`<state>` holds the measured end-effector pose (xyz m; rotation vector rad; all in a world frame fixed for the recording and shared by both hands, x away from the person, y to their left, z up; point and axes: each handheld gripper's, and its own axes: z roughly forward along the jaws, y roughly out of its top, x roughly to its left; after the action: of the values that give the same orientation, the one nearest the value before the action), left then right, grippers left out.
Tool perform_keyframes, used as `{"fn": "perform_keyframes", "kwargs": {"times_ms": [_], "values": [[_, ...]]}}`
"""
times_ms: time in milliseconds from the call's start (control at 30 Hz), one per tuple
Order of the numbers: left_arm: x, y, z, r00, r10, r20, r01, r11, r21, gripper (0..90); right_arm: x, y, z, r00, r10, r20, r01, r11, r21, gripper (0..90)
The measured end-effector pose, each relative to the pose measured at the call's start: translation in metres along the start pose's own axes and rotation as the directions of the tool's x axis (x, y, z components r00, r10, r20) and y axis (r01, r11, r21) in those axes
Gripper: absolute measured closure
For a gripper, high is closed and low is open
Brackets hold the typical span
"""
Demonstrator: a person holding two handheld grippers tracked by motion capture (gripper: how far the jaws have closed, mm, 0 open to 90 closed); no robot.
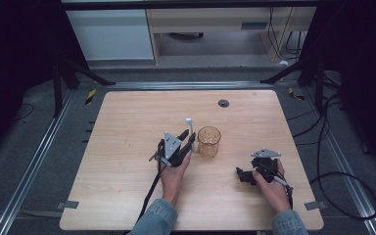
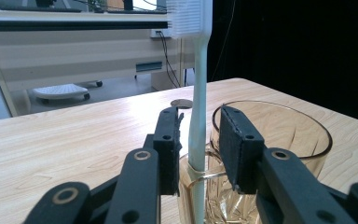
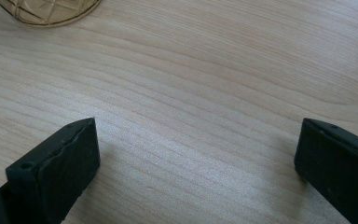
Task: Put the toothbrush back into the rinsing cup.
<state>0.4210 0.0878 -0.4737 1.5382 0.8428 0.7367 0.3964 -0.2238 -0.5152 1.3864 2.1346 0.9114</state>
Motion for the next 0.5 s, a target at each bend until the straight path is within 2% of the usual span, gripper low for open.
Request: {"fn": "perform_keyframes", "kwargs": {"times_ms": [267, 500], "values": [[0.002, 0.002, -0.005, 0.9998, 0.02, 0.003, -0.02, 0.9997, 0.017, 62.0, 0.0, 0.0, 0.0, 1.0, 0.0, 0.0, 0.0, 1.0, 0.0, 0.4], [0.003, 0.005, -0.011, 0.9989, 0.044, 0.015, -0.045, 0.9977, 0.051, 51.1, 0.0, 0.0, 0.0, 1.0, 0.0, 0.0, 0.0, 1.0, 0.0, 0.3]]}}
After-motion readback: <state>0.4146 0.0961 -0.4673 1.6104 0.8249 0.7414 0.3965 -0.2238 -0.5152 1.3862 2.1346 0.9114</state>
